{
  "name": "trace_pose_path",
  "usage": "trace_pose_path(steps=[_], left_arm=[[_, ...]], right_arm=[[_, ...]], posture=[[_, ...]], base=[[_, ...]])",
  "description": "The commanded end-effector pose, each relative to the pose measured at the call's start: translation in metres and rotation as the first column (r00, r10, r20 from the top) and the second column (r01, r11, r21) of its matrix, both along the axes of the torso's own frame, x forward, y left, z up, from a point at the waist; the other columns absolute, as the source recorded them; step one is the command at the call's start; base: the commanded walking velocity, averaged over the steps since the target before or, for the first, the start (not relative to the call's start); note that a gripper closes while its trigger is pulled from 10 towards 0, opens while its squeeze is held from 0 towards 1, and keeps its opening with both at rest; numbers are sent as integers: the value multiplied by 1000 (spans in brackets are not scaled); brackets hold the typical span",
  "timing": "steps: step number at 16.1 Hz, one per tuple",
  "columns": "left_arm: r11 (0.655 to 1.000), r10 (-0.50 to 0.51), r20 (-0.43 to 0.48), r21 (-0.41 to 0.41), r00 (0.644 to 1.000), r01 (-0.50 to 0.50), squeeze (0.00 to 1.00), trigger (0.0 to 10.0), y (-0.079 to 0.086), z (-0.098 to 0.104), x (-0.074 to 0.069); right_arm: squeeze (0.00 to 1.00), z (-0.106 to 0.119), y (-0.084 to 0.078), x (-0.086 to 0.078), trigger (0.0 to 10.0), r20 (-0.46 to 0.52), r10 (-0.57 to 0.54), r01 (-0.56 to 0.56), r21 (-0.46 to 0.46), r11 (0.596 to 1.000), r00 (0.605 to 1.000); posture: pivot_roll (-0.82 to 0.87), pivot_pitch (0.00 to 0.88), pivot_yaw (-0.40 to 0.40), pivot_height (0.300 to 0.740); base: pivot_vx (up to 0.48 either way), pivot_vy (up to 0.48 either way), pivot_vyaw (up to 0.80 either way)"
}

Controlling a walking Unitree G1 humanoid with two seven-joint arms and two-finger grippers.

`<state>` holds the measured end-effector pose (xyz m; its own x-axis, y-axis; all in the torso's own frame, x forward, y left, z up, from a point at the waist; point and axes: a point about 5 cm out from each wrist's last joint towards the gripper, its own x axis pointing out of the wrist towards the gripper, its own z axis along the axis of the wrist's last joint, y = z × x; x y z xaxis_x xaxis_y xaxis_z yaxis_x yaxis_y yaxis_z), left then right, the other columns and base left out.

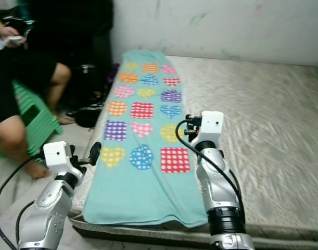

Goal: Clean up the room

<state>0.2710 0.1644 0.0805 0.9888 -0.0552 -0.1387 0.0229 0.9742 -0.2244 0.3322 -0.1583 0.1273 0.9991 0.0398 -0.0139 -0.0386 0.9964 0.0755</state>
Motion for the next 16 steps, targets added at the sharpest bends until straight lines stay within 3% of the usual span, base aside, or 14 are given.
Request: trace_pose_path(steps=[1,2,3,4,5,6,16], left_arm=[[999,3,34,36,999,-4,0,10000,10,6,-5],[1000,13,29,26,999,-14,0,10000,18,4,-10],[999,27,19,16,999,-27,894,10000,22,3,-13],[998,42,14,39,999,-43,1000,10000,27,3,-14],[997,55,11,56,998,-55,953,10000,29,2,-14],[997,56,12,55,998,-56,0,10000,29,2,-12],[1000,19,7,18,1000,-19,0,10000,17,5,-9]], right_arm=[[0,-5,-8,-5,10000,-13,-5,5,-31,1000,1000],[0,-9,-11,-9,10000,-15,3,-4,-63,998,1000],[0,-11,-14,-12,10000,-15,9,-10,-82,997,1000],[1000,-15,-19,-16,10000,-24,-9,7,-96,995,1000],[1000,-18,-22,-17,10000,-31,-25,21,-112,993,999],[1000,-20,-25,-18,10000,-32,-40,35,-131,991,999],[1000,-23,-28,-19,10000,-34,-73,68,-124,990,997]], posture=[[-34,0,-24,740],[-32,0,-26,740],[-28,0,-29,740],[-26,0,-32,740],[-26,0,-32,740],[-26,0,-32,740],[-37,5,-28,740]], base=[[0,0,0],[0,0,0],[0,0,0],[0,0,0],[0,0,0],[0,0,0],[0,0,0]])
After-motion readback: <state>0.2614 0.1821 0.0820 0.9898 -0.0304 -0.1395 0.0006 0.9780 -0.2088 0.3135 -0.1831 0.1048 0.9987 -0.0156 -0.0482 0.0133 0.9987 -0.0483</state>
